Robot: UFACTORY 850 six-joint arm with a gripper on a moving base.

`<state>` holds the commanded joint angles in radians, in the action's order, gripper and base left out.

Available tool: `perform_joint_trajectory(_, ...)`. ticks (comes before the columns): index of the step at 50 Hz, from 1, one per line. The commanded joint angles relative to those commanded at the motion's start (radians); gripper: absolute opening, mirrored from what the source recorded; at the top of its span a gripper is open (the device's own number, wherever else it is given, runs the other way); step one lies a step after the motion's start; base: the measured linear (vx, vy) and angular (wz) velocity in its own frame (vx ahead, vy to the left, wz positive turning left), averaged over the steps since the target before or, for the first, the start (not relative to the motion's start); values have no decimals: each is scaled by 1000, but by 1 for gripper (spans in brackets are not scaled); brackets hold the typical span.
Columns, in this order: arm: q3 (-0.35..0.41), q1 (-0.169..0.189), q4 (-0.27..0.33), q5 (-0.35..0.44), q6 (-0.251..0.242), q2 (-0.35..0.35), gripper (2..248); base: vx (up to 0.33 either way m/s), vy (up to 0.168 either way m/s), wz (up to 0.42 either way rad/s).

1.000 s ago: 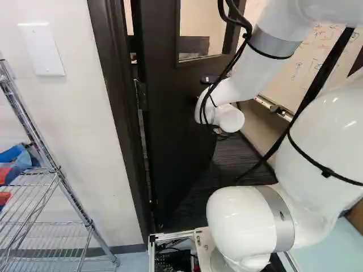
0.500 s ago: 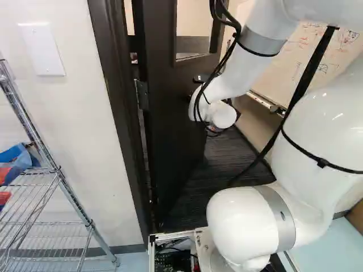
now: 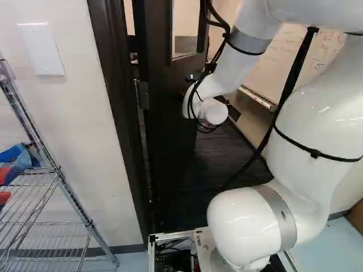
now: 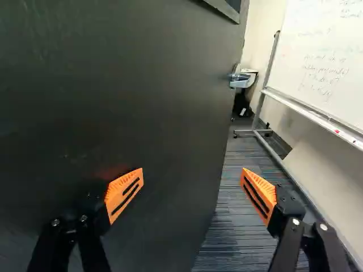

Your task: Open the door and move inside

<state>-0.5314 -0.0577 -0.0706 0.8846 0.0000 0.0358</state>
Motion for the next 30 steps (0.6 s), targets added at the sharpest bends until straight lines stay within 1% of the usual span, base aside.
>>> perform_joint_trajectory(30,-80,-68,6,0,0,76,247,0,0,0)
